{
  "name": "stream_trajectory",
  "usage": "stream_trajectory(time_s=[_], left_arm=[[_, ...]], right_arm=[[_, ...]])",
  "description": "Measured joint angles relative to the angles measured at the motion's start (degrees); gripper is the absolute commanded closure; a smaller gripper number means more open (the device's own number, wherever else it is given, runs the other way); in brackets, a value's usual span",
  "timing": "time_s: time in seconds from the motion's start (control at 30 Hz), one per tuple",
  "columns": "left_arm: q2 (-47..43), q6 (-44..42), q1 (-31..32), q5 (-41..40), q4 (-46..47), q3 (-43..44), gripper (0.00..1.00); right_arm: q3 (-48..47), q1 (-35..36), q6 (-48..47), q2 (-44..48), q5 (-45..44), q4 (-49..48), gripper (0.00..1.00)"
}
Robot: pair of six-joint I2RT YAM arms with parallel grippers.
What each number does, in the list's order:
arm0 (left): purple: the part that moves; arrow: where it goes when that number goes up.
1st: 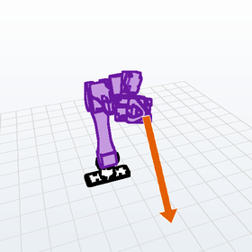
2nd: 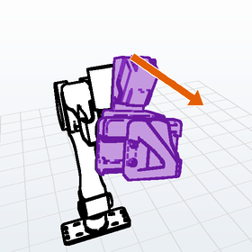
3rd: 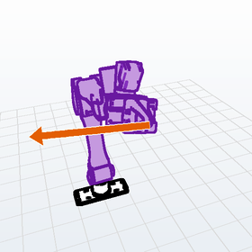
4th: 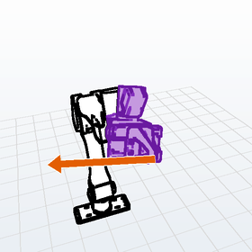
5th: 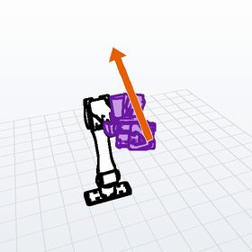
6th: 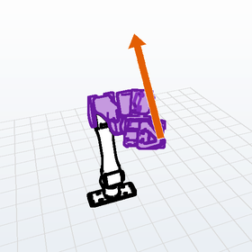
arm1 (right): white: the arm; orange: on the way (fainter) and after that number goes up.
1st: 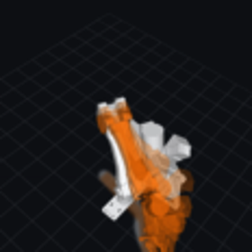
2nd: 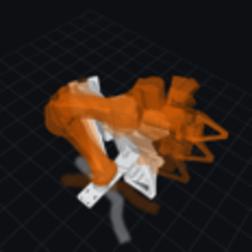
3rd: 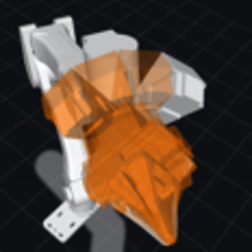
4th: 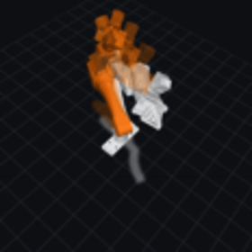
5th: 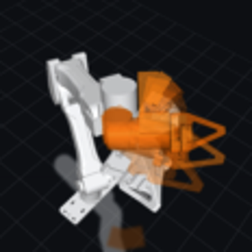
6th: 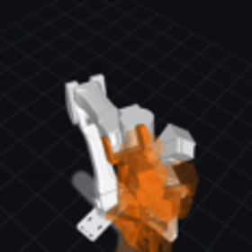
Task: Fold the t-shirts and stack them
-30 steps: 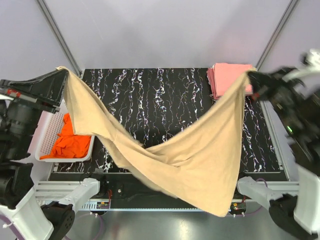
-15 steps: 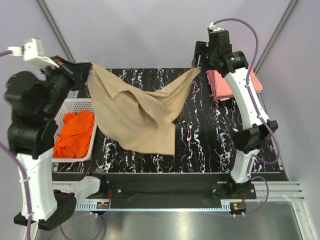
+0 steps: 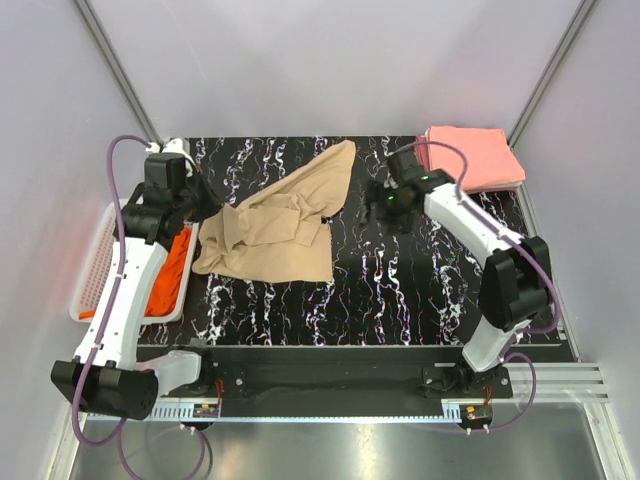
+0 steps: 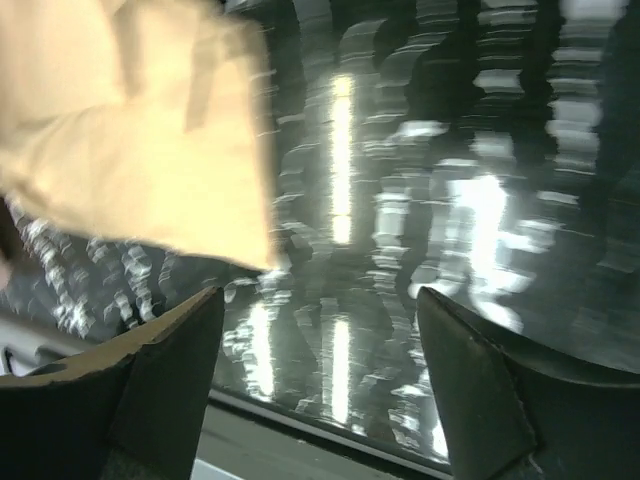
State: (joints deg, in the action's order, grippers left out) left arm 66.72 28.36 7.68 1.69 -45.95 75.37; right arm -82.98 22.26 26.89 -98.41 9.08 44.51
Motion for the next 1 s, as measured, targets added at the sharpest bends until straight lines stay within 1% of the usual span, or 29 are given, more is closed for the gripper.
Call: stream_trajectory(time_s=[0.03, 0.17, 0.27, 0.4, 0.57, 0.8, 1.0], left_arm=[[-0.22, 0.11, -0.22, -0.11, 0.63, 0.00, 1.00], [-0.79, 0.22, -0.33, -0.31, 1.97, 0.13, 1.00], [-1.01, 0.20, -0.55, -0.28, 2.40, 0.17, 1.00], [-1.60, 0.20, -1.38, -0.28, 2.56, 0.15, 1.00], [-2.40, 0.17, -2.05, -0.22, 2.91, -0.04, 1.00], [-2.67, 0.15, -2.62, 0.20, 3.54, -1.99, 1.00], [-2.67, 0.15, -3.26, 0.90, 3.69, -2.89, 1.00]], right_arm=[[0.24, 2.32, 0.68, -0.42, 0.61, -1.07, 0.22], [-3.89, 11.72, 2.95, -5.46, 2.95, -5.70, 0.33], [-8.70, 14.56, 4.11, -11.37, 4.24, -7.80, 0.40], [-14.10, 14.47, 4.98, -19.37, 4.57, -9.20, 0.44], [-18.60, 14.34, 5.33, -26.05, 4.57, -8.81, 0.45], [-23.69, 14.51, 5.40, -30.99, 4.59, -8.70, 0.48], [-24.81, 14.95, 5.51, -33.31, 4.55, -8.37, 0.49]])
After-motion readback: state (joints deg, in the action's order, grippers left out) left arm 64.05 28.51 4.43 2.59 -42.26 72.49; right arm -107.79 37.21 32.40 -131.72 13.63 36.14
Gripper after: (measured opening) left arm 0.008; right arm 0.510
